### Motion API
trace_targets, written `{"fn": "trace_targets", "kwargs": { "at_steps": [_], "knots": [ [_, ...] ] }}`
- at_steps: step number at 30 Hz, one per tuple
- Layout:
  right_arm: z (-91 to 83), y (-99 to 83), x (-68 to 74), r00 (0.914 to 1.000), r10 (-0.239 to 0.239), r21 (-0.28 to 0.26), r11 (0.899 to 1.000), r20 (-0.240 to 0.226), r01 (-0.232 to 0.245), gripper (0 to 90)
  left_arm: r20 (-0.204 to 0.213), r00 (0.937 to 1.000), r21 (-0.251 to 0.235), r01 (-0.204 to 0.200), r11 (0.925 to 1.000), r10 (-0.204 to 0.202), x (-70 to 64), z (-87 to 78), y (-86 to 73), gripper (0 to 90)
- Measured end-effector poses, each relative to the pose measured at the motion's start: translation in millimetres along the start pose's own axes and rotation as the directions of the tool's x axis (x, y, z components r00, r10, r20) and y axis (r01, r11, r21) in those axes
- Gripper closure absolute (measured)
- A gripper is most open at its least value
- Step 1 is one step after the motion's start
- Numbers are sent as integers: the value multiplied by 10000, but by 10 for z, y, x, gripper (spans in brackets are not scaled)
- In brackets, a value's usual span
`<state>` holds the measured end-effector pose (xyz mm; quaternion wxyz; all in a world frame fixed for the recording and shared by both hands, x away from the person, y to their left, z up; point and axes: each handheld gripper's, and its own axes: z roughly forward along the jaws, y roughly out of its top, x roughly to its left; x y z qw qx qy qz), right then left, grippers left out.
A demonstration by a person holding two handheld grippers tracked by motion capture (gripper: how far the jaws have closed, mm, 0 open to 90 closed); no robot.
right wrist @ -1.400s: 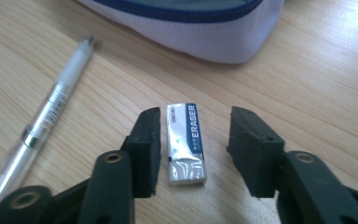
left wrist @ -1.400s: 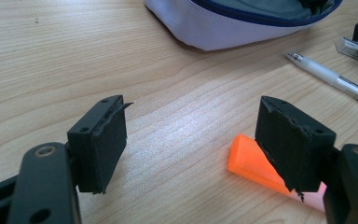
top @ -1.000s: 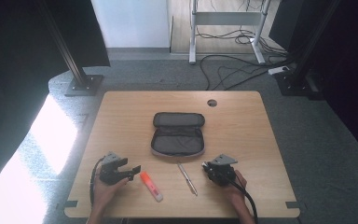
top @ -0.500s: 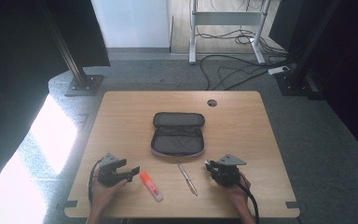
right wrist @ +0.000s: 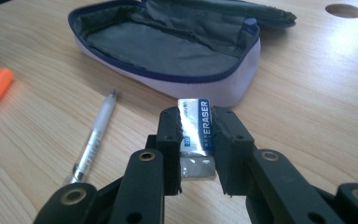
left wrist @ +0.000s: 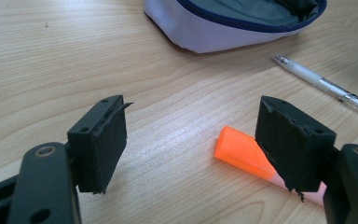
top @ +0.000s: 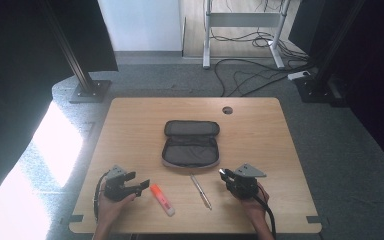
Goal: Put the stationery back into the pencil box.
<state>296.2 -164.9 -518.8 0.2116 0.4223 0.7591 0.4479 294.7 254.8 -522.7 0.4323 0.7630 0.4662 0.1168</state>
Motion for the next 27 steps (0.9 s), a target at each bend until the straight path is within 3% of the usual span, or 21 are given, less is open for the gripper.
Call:
{"fn": "trace_targets", "kwargs": {
  "at_steps": [13, 19, 27],
  "knots": [
    [-39, 185, 66, 9999, 6, -194, 9998, -102, -8, 726, 20, 10000, -156, 0, 9999, 1, -23, -21, 22, 256],
    [18, 301, 83, 9999, -134, -265, 9996, -35, 133, 726, 8, 10000, -211, 45, 9998, -45, -18, -33, 20, 259],
    [116, 404, 51, 10000, 28, -216, 9998, -16, -29, 726, -57, 9999, -307, 96, 9995, -98, -18, -39, 15, 267]
  ]
}}
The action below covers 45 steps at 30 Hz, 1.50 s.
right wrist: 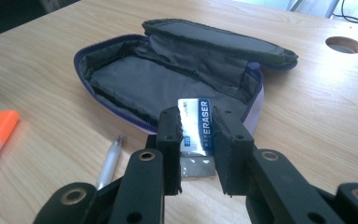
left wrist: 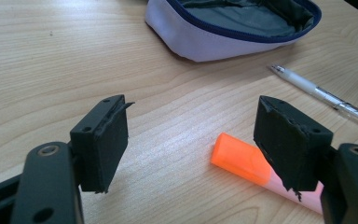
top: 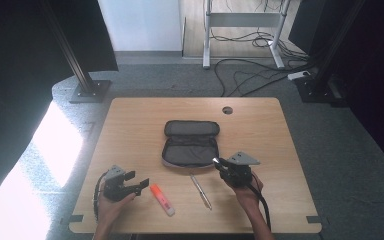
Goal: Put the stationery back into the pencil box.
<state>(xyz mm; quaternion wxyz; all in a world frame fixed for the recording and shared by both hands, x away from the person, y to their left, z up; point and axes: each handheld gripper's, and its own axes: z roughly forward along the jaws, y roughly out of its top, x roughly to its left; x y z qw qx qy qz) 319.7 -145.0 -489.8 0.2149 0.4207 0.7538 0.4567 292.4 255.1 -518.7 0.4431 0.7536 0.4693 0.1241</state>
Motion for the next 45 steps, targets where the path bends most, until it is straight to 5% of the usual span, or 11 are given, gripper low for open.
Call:
{"fn": "trace_targets", "kwargs": {
  "at_steps": [14, 45],
  "knots": [
    [201, 36, -66, 9997, 221, 190, 9996, 122, -223, 726, 52, 10000, 77, -6, 10000, 6, -1, 6, -8, 267],
    [597, 231, -96, 9981, -271, 939, 9953, 546, 219, 726, 211, 9996, -167, 207, 9996, -203, -4, 3, -21, 269]
  ]
}}
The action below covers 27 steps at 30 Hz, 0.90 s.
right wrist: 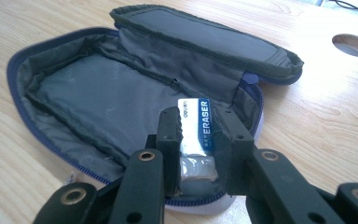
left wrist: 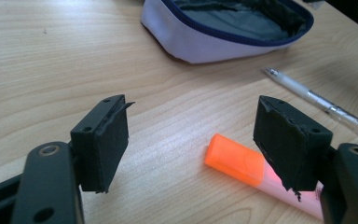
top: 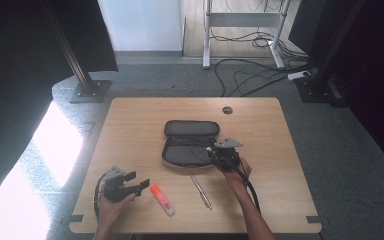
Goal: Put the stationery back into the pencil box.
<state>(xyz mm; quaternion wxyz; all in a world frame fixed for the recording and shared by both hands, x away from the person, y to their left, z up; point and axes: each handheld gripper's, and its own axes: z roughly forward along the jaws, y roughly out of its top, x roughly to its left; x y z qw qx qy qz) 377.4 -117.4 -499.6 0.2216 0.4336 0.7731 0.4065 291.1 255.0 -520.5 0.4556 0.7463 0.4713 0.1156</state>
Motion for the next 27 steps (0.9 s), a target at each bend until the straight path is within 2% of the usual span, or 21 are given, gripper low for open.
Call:
{"fn": "trace_targets", "kwargs": {
  "at_steps": [17, 27],
  "knots": [
    [260, 70, 2, 9998, -35, 485, 9988, 178, 26, 724, -38, 10000, 90, -18, 10000, 18, 14, 6, -10, 269],
    [333, 45, 0, 9994, -146, 715, 9974, 303, 124, 721, -52, 10000, 141, 0, 9999, 1, 31, 7, -19, 269]
  ]
}}
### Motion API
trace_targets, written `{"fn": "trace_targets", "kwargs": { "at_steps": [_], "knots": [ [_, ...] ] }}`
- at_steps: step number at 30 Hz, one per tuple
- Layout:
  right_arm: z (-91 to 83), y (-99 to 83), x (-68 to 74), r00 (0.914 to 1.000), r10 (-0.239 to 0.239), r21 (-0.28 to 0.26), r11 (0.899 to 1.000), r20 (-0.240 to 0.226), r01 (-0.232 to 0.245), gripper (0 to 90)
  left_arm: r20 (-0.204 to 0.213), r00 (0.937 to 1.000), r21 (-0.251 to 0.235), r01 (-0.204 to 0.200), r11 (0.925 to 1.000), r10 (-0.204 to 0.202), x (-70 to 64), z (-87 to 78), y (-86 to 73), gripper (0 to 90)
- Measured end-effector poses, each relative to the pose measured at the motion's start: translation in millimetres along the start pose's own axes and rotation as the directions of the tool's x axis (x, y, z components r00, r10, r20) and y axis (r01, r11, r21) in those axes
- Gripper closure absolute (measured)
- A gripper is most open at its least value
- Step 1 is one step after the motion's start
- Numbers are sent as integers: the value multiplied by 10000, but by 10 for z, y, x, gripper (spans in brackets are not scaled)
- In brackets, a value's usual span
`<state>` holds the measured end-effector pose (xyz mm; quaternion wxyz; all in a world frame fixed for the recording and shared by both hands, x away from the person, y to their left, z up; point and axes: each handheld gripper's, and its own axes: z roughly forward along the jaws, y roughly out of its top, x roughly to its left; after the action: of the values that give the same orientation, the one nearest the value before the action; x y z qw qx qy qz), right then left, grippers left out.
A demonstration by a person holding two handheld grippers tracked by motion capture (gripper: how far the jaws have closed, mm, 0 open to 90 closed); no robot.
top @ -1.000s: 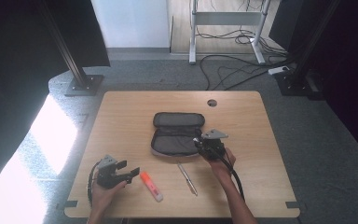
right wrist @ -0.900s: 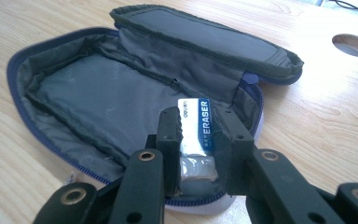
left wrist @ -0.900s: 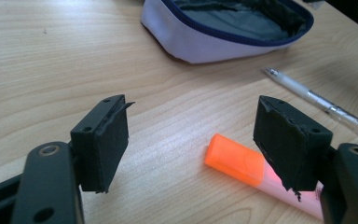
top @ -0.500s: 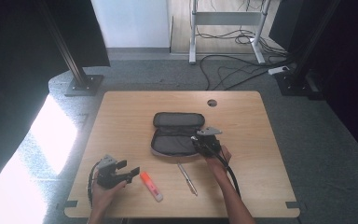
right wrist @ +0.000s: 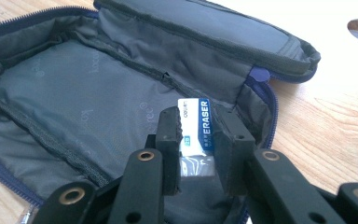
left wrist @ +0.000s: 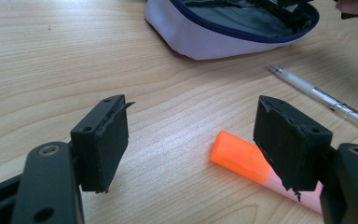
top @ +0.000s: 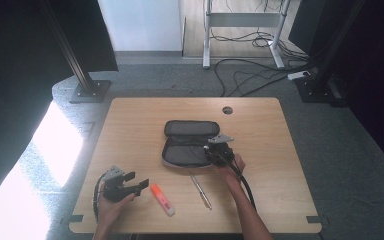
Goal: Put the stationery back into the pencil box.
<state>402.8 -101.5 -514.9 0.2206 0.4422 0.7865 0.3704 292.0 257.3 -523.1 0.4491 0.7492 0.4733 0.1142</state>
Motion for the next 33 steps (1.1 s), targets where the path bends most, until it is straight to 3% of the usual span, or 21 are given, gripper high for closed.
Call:
{"fn": "trace_targets", "kwargs": {
  "at_steps": [11, 18, 33],
  "knots": [
    [62, -36, 10, 9995, -268, 438, 9987, 161, 261, 712, 73, 9999, 36, 94, 9999, -95, 9, 9, -9, 269],
    [61, -41, 21, 9989, -428, 501, 9979, 198, 417, 635, 119, 9999, 41, 100, 9999, -101, 18, 6, -10, 269],
    [-154, -46, 37, 9988, 130, -412, 9990, -470, -149, 552, 119, 9998, 58, 144, 9999, -145, 27, 7, -13, 270]
  ]
}}
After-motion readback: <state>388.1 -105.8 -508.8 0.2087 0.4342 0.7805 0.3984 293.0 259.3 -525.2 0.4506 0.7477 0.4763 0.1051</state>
